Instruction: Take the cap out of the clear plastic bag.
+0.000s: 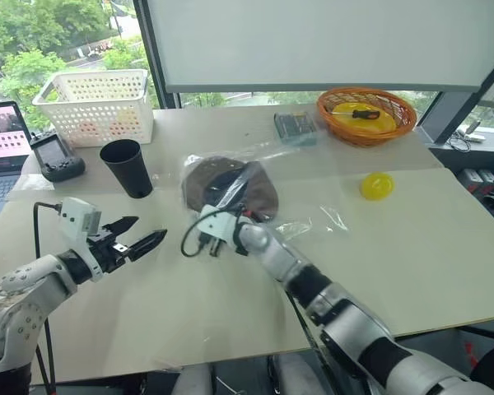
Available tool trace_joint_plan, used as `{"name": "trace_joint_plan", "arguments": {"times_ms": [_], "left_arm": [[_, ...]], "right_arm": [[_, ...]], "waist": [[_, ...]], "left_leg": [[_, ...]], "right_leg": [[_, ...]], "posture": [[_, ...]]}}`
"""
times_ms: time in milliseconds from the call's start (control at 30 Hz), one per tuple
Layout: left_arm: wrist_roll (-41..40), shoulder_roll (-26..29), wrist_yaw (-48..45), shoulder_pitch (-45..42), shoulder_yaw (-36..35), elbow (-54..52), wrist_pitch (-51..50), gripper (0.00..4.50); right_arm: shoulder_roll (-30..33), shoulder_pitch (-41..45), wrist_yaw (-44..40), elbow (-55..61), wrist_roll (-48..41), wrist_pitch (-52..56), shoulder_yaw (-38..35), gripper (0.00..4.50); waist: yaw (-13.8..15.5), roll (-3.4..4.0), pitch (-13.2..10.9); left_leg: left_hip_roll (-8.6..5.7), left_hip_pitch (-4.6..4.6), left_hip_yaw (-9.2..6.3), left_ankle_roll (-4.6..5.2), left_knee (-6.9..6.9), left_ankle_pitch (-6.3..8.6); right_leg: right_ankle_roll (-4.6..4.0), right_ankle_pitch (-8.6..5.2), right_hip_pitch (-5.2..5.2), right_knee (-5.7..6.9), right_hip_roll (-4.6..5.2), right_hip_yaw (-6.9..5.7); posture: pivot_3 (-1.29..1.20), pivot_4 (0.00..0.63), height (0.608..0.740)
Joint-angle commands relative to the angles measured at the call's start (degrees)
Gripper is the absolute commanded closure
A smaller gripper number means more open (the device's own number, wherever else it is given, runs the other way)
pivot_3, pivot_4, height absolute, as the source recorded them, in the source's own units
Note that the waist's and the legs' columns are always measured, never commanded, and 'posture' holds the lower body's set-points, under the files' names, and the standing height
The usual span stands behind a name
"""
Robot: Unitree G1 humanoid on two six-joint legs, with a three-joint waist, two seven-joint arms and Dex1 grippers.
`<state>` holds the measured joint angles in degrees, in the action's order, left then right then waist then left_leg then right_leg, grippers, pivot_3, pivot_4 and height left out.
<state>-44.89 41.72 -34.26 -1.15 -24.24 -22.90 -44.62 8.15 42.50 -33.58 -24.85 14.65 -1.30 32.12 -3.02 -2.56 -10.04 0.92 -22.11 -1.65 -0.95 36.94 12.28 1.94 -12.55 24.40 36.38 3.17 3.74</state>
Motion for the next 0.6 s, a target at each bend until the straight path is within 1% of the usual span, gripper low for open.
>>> {"name": "trace_joint_plan", "arguments": {"times_ms": [33,100,167,233,300,367,400,467,533,600], "left_arm": [[0.18,-0.04,-0.42,-0.99,0.45,0.00,0.71,0.00],[0.39,-0.13,-0.66,-1.35,1.04,0.61,0.91,0.00],[0.72,-0.21,-0.97,-1.72,1.74,1.26,1.17,0.00],[1.02,-0.30,-1.18,-1.95,2.27,1.68,1.40,0.00],[1.26,-0.52,-1.32,-2.46,2.91,2.03,1.53,0.00],[1.37,-0.61,-1.47,-2.82,3.25,2.32,1.63,0.00],[1.45,-0.66,-1.59,-3.04,3.43,2.50,1.67,0.00],[1.80,-0.78,-1.82,-3.34,3.71,2.88,1.79,0.00],[2.01,-0.99,-2.00,-3.45,3.85,3.09,1.80,0.00],[2.05,-1.08,-2.11,-3.39,3.85,3.07,1.74,0.00]], "right_arm": [[6.11,-1.60,-9.92,12.23,-4.70,-8.14,-1.63,4.38],[10.59,-2.65,-15.16,16.47,-7.20,-12.80,-1.89,4.38],[15.70,-3.78,-21.62,19.27,-10.12,-19.44,-1.33,4.38],[19.27,-4.43,-26.30,19.88,-12.26,-25.19,-1.01,4.38],[24.57,-4.59,-31.40,17.53,-12.54,-32.62,-0.43,4.38],[28.06,-4.11,-34.48,14.40,-11.99,-38.95,0.11,4.38],[30.01,-2.98,-35.30,10.93,-10.35,-44.14,0.56,4.38],[32.42,0.13,-34.18,2.84,-4.84,-54.33,1.19,4.38],[32.72,4.57,-27.47,-6.01,5.46,-62.30,1.08,4.38],[32.64,8.21,-21.03,-12.00,13.90,-66.42,1.24,4.38]], "waist": [[-0.11,-0.01,-0.01],[-0.49,-0.02,-0.02],[-0.83,-0.03,-0.03],[-0.83,-0.04,-0.03],[-0.75,-0.05,-0.04],[-0.64,-0.07,-0.06],[-0.58,-0.07,-0.06],[-0.49,-0.07,-0.09],[-0.76,-0.07,-0.11],[-0.96,-0.07,-0.11]], "left_leg": [[0.01,-0.02,0.00,0.00,-0.03,0.00],[0.03,-0.07,0.00,0.00,-0.07,0.01],[0.05,-0.06,0.01,-0.01,-0.10,0.02],[0.05,-0.05,0.00,0.00,-0.12,0.03],[0.04,-0.03,0.02,0.01,-0.12,0.03],[0.01,-0.02,0.05,0.01,-0.11,0.03],[0.01,-0.01,0.06,0.01,-0.11,0.03],[0.00,0.03,0.10,0.01,-0.10,0.02],[-0.01,0.06,0.16,0.01,-0.08,0.02],[0.02,0.14,0.22,0.01,-0.08,0.02]], "right_leg": [[0.02,0.03,0.00,-0.08,-0.01,0.00],[-0.30,0.23,0.03,-0.15,-0.01,-0.01],[-0.32,0.25,0.02,-0.18,-0.02,0.00],[-0.27,0.22,0.00,-0.22,-0.03,-0.01],[-0.22,0.19,-0.07,-0.29,-0.01,-0.02],[-0.19,0.19,-0.08,-0.31,0.02,-0.01],[-0.17,0.18,-0.11,-0.33,0.02,-0.01],[-0.11,0.14,-0.15,-0.34,0.03,0.00],[-0.04,0.12,-0.13,-0.33,0.04,0.04],[-0.04,0.12,-0.13,-0.31,0.02,0.08]], "posture": [[0.00,0.150,0.736],[0.00,0.150,0.736],[0.00,0.150,0.736],[0.00,0.150,0.736],[0.00,0.150,0.736],[0.00,0.150,0.736],[0.00,0.150,0.736],[0.00,0.150,0.736],[0.00,0.150,0.736],[0.00,0.150,0.736]]}}
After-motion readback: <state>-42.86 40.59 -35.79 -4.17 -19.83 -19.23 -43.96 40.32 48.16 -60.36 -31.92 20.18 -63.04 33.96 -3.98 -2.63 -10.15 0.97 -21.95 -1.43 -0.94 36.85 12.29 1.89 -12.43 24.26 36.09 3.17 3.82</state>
